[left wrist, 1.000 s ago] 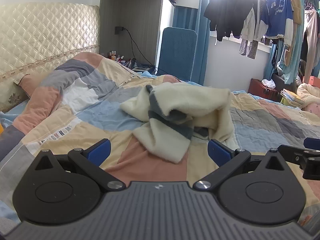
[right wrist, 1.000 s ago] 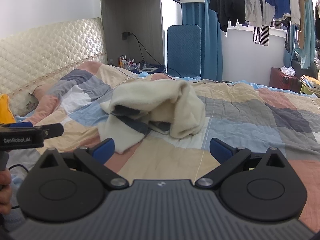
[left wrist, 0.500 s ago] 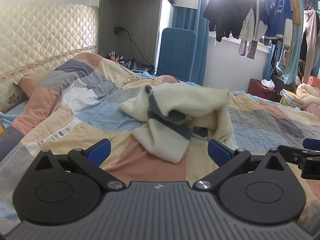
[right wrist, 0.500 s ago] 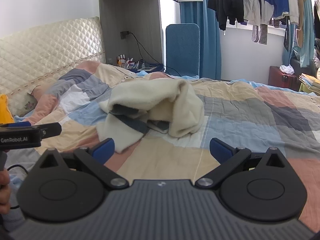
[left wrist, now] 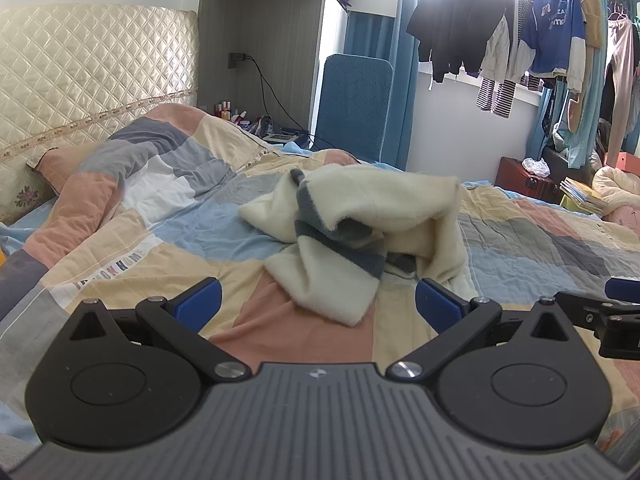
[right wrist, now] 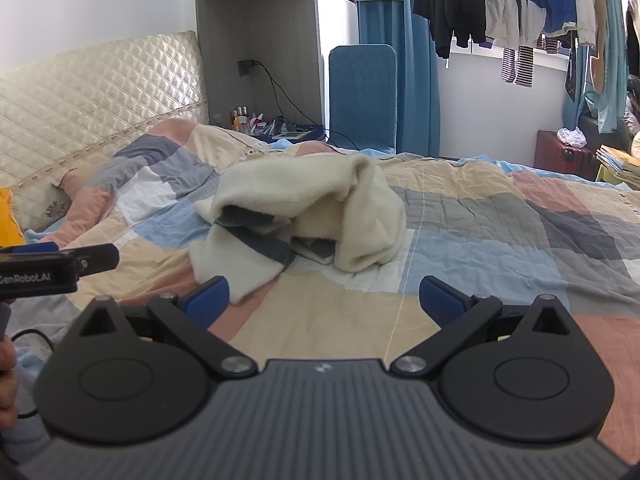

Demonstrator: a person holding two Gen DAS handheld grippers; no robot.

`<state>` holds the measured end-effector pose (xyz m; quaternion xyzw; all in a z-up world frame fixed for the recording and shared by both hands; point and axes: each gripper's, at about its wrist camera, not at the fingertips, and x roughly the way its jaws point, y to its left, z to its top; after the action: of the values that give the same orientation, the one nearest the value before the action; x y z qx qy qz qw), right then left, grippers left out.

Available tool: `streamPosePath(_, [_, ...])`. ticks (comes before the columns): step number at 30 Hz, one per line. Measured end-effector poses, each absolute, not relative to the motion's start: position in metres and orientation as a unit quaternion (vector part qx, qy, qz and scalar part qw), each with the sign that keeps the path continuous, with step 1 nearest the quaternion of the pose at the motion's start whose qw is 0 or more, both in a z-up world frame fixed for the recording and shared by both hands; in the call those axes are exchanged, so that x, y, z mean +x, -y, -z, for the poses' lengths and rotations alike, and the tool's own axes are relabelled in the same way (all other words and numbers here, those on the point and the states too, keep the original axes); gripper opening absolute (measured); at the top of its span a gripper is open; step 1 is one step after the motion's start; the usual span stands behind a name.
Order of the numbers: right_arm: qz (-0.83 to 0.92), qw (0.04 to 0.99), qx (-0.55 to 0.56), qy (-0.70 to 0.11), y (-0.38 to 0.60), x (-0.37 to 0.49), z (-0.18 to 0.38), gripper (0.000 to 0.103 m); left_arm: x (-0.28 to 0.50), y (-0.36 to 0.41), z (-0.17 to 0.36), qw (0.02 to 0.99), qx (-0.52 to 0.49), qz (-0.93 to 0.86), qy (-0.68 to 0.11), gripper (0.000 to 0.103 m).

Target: Fold large clothes

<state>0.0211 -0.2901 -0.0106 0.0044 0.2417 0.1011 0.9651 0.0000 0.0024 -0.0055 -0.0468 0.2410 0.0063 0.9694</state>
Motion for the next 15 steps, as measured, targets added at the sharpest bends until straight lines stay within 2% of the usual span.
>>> streamPosePath(15, [-0.088,0.965,0.013,-0.245,0.2925,0.0224,0.0095,0.103,-0.0004,-0.0036,0.0032,0.969,-0.047,-0.004,-0.242,0.103])
